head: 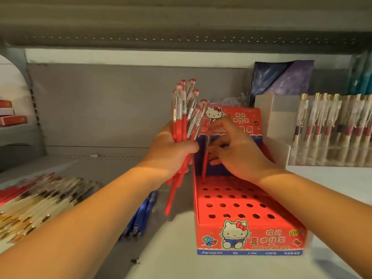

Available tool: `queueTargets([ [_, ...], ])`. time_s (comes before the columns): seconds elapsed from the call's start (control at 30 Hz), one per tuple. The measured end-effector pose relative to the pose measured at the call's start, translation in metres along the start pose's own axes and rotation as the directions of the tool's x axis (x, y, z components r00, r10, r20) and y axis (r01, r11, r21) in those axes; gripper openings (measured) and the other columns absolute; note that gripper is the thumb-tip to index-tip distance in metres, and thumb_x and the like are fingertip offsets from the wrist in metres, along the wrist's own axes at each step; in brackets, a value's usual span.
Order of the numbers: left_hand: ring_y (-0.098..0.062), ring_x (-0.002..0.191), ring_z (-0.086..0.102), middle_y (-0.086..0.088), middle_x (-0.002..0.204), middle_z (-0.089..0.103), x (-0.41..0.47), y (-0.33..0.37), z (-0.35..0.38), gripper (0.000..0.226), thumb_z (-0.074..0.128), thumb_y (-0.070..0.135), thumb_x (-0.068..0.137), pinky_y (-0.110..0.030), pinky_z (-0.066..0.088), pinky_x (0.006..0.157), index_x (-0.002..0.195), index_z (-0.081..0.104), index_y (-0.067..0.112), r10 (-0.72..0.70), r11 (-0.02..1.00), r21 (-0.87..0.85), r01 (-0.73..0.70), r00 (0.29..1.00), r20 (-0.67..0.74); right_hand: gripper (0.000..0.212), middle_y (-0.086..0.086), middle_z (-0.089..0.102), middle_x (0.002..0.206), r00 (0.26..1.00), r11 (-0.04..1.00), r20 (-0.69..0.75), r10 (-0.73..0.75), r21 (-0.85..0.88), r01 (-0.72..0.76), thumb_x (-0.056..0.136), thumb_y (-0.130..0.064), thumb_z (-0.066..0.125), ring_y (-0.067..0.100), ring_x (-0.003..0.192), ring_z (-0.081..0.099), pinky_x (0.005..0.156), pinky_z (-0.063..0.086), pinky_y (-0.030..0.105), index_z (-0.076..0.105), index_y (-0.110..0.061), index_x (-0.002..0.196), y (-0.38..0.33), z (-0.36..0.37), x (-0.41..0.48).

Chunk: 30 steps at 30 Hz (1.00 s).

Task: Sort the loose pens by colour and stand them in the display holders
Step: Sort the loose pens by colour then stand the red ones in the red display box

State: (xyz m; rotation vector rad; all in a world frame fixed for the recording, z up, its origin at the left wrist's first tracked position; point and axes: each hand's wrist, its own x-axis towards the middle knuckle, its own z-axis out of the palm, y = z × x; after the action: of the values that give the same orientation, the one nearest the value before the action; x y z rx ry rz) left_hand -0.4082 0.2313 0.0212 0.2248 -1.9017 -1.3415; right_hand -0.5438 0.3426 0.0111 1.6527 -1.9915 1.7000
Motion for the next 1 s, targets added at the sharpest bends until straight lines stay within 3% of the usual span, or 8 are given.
queueTargets([
  [0.13, -0.021, 0.041, 0.051, -0.009, 0.052, 0.053, -0.004, 0.001, 0.001, 0.025, 0.065, -0.003, 0.082, -0.030, 0.044, 0.041, 0.085, 0.055, 0.020, -0.014, 1.000, -0.020, 0.015, 0.998, 0.053, 0.051, 0.003, 0.067, 0.077, 0.997, 0.990, 0.056, 0.052, -0.133, -0.044, 0.090, 0.010, 0.054, 0.021, 0.073, 0.070, 0.063, 0.061, 0.034, 0.061, -0.041, 0.089, -0.006, 0.006, -0.007],
  [0.23, -0.020, 0.040, 0.051, -0.010, 0.052, 0.054, -0.006, 0.002, 0.000, 0.024, 0.064, -0.003, 0.084, -0.028, 0.044, 0.041, 0.082, 0.057, 0.020, -0.014, 0.999, -0.030, 0.018, 0.995, 0.099, 0.048, -0.009, 0.067, 0.088, 0.998, 0.985, -0.029, -0.052, -0.166, 0.047, 0.088, 0.011, 0.054, 0.000, 0.076, 0.064, 0.071, 0.053, 0.016, 0.062, -0.037, 0.091, -0.023, 0.001, -0.009],
  [0.3, -0.020, 0.039, 0.051, -0.010, 0.052, 0.055, -0.007, 0.002, -0.001, 0.023, 0.063, -0.002, 0.084, -0.027, 0.044, 0.041, 0.081, 0.057, 0.019, -0.014, 0.999, -0.032, 0.018, 0.992, 0.127, 0.039, -0.009, 0.069, 0.089, 0.993, 0.998, -0.097, -0.066, -0.017, 0.064, 0.087, 0.008, 0.059, -0.003, 0.074, 0.062, 0.067, 0.049, 0.013, 0.064, -0.031, 0.093, -0.032, -0.003, -0.009],
  [0.4, -0.021, 0.039, 0.052, -0.009, 0.052, 0.056, -0.010, 0.002, 0.001, 0.020, 0.064, 0.000, 0.085, -0.024, 0.041, 0.037, 0.081, 0.058, 0.019, -0.011, 1.000, 0.004, 0.011, 0.984, 0.180, 0.022, -0.003, 0.072, 0.073, 0.995, 0.942, -0.088, 0.044, 0.336, -0.012, 0.086, -0.003, 0.067, 0.010, 0.066, 0.068, 0.054, 0.053, 0.023, 0.061, -0.020, 0.097, -0.039, -0.007, -0.013],
  [0.67, -0.019, 0.038, 0.052, -0.005, 0.047, 0.056, -0.014, 0.005, 0.003, 0.014, 0.065, 0.004, 0.088, -0.022, 0.042, 0.036, 0.085, 0.059, 0.015, -0.036, 0.999, -0.023, 0.040, 0.991, 0.128, 0.027, 0.007, 0.069, 0.072, 0.977, 0.821, -0.099, 0.189, 0.562, -0.102, 0.085, 0.011, 0.064, 0.018, 0.065, 0.071, 0.060, 0.059, 0.029, 0.059, -0.010, 0.101, -0.039, -0.003, -0.019],
  [0.77, -0.014, 0.035, 0.051, -0.001, 0.044, 0.055, -0.010, 0.005, 0.000, 0.016, 0.063, 0.001, 0.087, -0.021, 0.043, 0.037, 0.088, 0.057, 0.016, -0.042, 0.999, -0.029, 0.043, 0.999, 0.021, 0.026, 0.007, 0.067, 0.076, 0.959, 0.819, -0.209, 0.191, 0.572, -0.038, 0.087, 0.011, 0.061, 0.016, 0.065, 0.070, 0.059, 0.058, 0.028, 0.061, -0.010, 0.103, -0.042, -0.007, -0.017],
  [0.87, -0.015, 0.038, 0.049, -0.002, 0.049, 0.053, -0.004, 0.002, -0.004, 0.021, 0.062, 0.001, 0.085, -0.023, 0.042, 0.039, 0.087, 0.055, 0.021, -0.051, 0.998, -0.033, 0.049, 0.996, -0.076, 0.030, 0.009, 0.066, 0.088, 0.924, 0.887, -0.353, 0.151, 0.461, 0.031, 0.087, 0.012, 0.061, 0.014, 0.073, 0.071, 0.061, 0.059, 0.030, 0.061, -0.015, 0.100, -0.043, -0.016, -0.014],
  [1.0, -0.018, 0.039, 0.044, -0.006, 0.051, 0.049, -0.004, 0.004, -0.003, 0.020, 0.061, -0.001, 0.085, -0.025, 0.037, 0.039, 0.086, 0.054, 0.017, -0.046, 0.998, -0.052, 0.043, 0.997, -0.061, 0.038, 0.005, 0.063, 0.086, 0.916, 0.944, -0.401, 0.025, 0.310, 0.110, 0.086, 0.017, 0.059, 0.008, 0.071, 0.070, 0.060, 0.060, 0.028, 0.060, -0.019, 0.095, -0.041, -0.026, -0.011],
])
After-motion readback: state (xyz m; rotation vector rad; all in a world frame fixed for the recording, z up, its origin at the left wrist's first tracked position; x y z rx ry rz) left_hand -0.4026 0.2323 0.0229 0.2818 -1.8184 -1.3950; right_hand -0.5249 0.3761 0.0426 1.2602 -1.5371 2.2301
